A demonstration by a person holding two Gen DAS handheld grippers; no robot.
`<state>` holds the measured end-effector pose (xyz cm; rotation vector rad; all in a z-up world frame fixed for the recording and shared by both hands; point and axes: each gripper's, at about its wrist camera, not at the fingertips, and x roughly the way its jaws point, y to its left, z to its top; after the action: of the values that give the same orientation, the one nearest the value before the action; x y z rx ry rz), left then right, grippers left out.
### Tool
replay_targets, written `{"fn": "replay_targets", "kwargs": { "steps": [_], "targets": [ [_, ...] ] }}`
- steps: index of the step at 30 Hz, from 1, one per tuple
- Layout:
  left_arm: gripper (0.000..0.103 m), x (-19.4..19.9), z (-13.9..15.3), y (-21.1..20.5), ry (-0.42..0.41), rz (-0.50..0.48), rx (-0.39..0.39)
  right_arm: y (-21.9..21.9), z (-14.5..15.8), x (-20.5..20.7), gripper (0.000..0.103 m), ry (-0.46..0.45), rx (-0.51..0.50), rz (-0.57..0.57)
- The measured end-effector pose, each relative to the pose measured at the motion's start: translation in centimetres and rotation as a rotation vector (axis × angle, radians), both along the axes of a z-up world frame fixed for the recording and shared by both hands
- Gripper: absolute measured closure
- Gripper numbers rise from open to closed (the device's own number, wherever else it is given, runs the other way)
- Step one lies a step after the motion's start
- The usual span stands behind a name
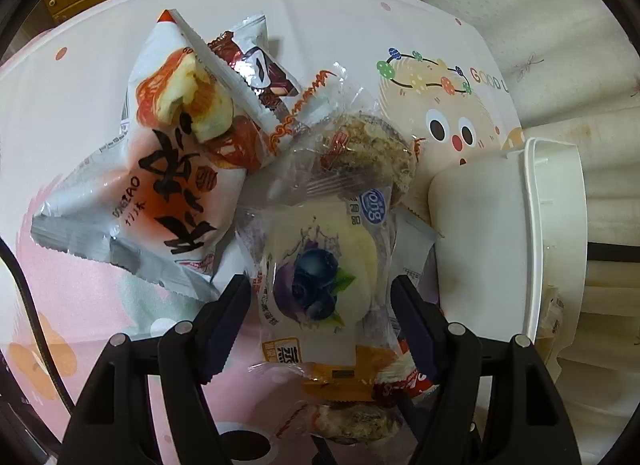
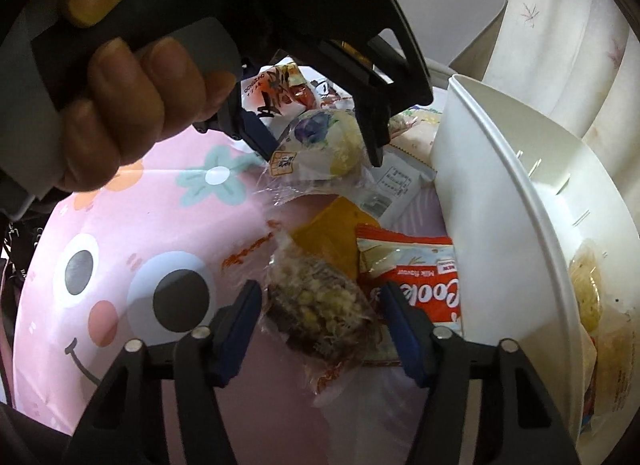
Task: Organize snacks
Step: 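Grasp the blueberry-printed bag with left while right grasps the nut bag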
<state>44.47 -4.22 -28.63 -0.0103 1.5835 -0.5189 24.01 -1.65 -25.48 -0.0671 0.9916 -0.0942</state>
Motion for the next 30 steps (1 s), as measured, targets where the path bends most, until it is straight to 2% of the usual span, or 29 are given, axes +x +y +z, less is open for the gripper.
{"fn": "replay_targets", "kwargs": {
  "steps": [2, 7, 13, 18, 24, 30],
  "targets": [
    [0.040, 0.1, 0.1, 0.1, -0.017, -0.003, 0.015, 0.1, 0.0, 0.0, 0.051, -0.004, 0.004, 0.010],
    [0.050, 0.1, 0.4, 0.4, -0.032, 0.002, 0.019, 0.2, 0.2, -0.1, 0.051, 0.004, 0.020, 0.023],
    [0.055, -0.2, 0.9, 0.1, -0.050, 0.004, 0.014, -0.1, 0.4, 0.2, 0.052, 0.026, 0.050, 0.036],
    [0.056, -1.0, 1.5, 0.5, -0.042, 0.020, 0.017, -0.6, 0.5, 0.1, 0.052, 0.050, 0.077, 0.037],
    [0.056, -2.3, 3.6, 1.4, -0.073, 0.018, 0.009, -1.0, 0.8, 0.7, 0.052, 0.068, 0.099, 0.036],
    [0.056, -3.8, 5.6, 3.0, -0.106, 0.022, -0.017, 0.1, 1.7, -1.3, 0.052, 0.043, 0.082, 0.045]
  ]
}}
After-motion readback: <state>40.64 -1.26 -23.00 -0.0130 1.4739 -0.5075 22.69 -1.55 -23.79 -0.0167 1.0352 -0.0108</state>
